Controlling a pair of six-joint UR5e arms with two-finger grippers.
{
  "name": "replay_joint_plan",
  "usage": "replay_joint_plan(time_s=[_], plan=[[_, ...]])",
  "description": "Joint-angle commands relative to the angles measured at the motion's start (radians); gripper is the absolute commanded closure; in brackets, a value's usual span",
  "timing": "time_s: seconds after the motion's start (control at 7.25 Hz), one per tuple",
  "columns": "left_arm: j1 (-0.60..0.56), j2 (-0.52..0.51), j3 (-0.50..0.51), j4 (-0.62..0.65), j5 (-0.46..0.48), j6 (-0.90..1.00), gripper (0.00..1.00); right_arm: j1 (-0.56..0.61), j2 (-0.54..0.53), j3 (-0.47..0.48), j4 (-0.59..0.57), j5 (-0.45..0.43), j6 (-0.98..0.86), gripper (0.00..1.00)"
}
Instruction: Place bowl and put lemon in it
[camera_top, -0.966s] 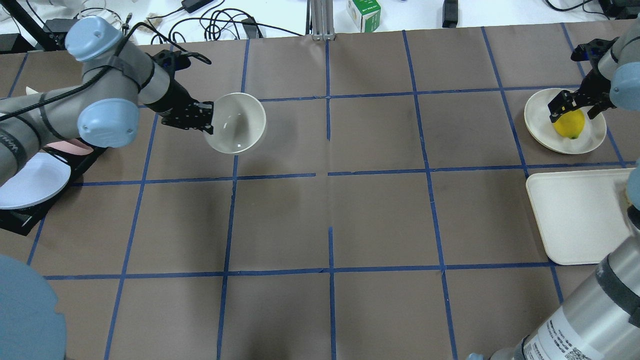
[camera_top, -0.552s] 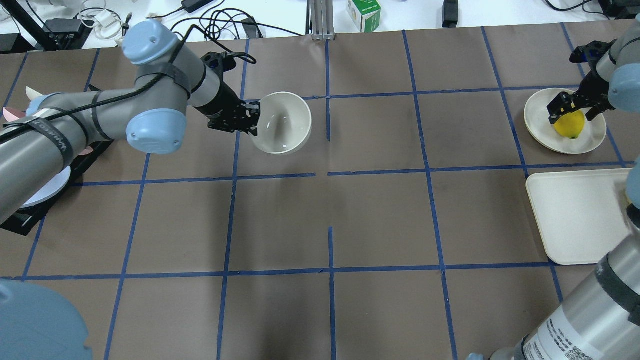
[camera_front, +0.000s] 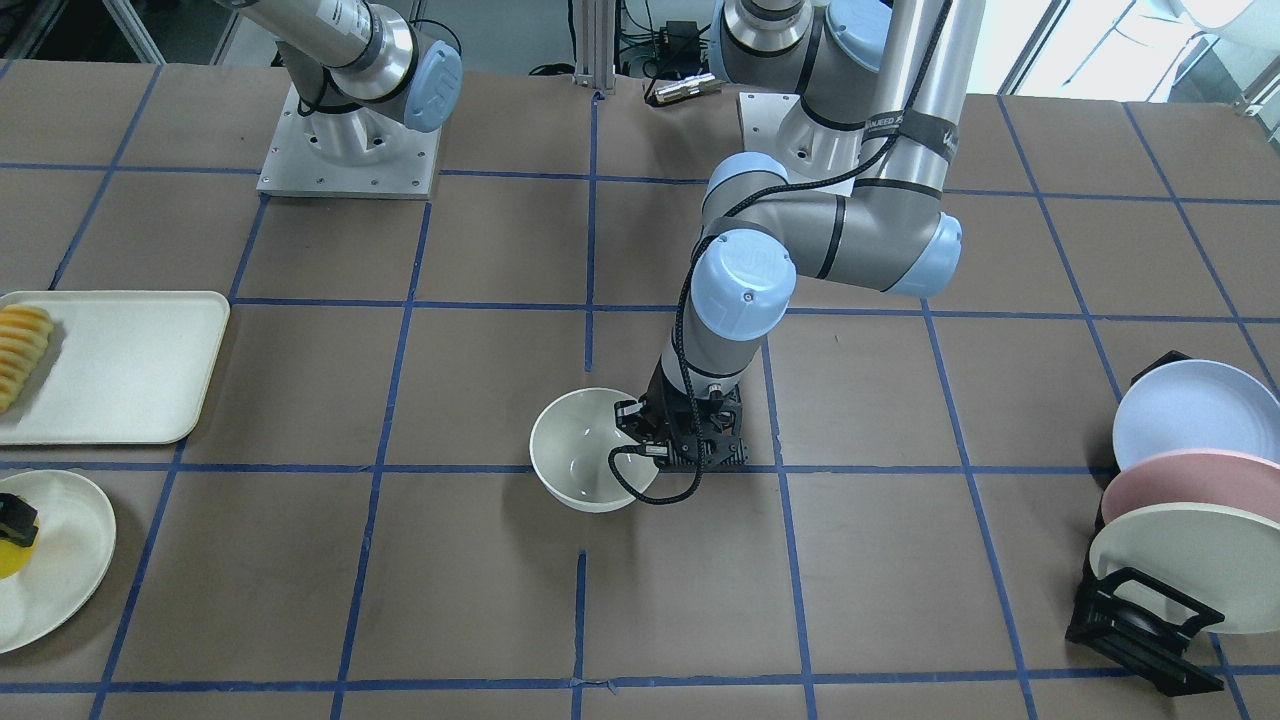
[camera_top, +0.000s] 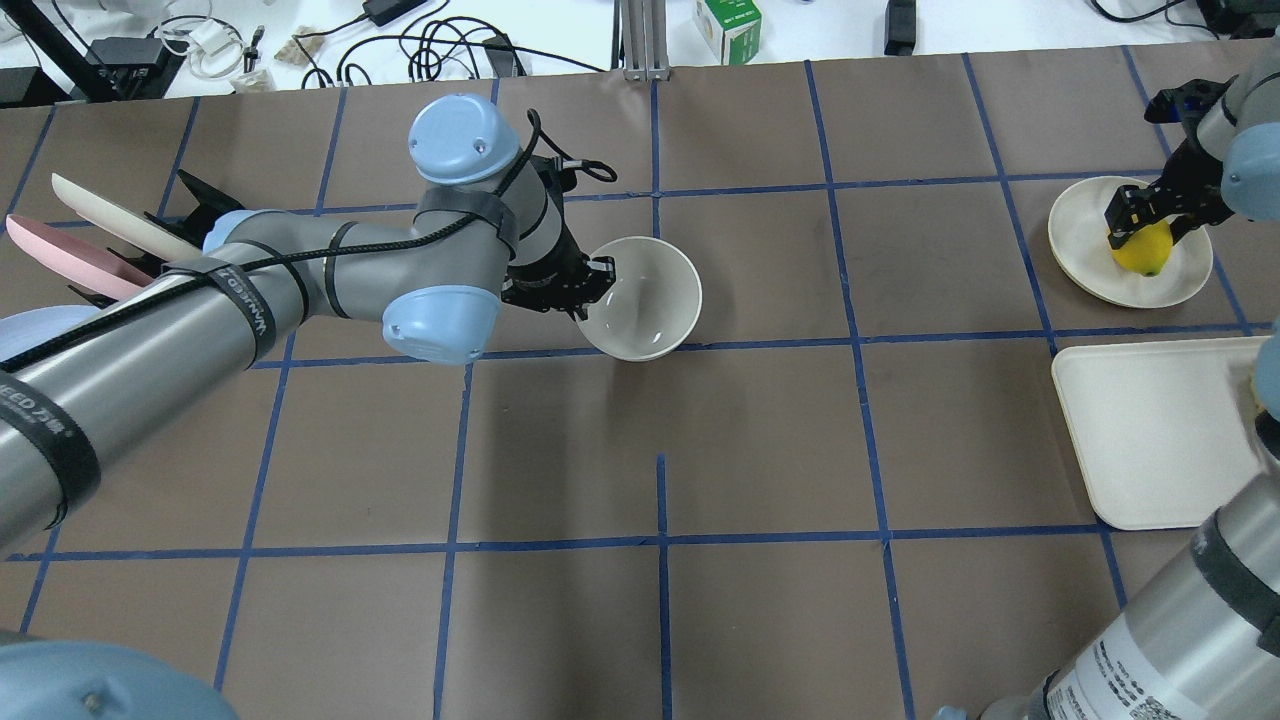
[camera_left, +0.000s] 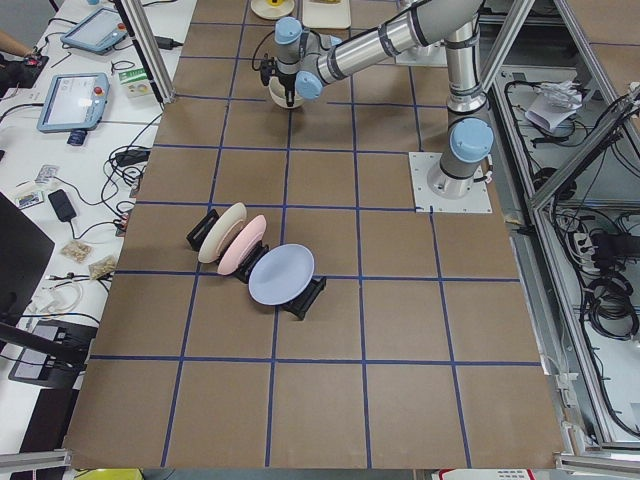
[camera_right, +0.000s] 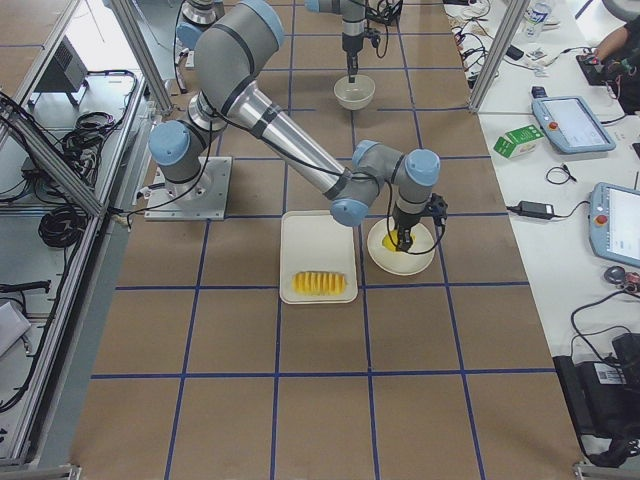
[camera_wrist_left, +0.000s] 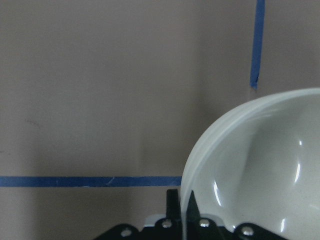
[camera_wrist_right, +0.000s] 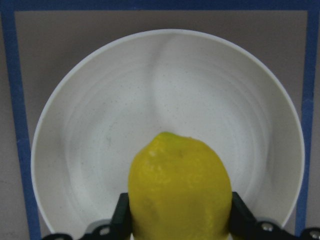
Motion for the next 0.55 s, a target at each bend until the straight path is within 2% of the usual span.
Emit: replay_joint_plan(time_s=[0.0, 0.14, 0.41], plan=[[-0.002, -0.009, -0.018, 0.012, -0.038, -0.005, 0.52, 0.012, -0.080, -0.003, 0.088, 0.007, 0.027, 1.00], [0.005, -0.002, 0.000, 0.021, -0.065, -0.011, 0.01, 0.026, -0.117, -0.003, 0.138, 0.013, 0.075, 1.00], [0.066, 0.027, 0.026, 0.010, -0.072, 0.009, 0.00, 0.113, -0.186, -0.008, 0.218, 0.055, 0.174, 1.00]])
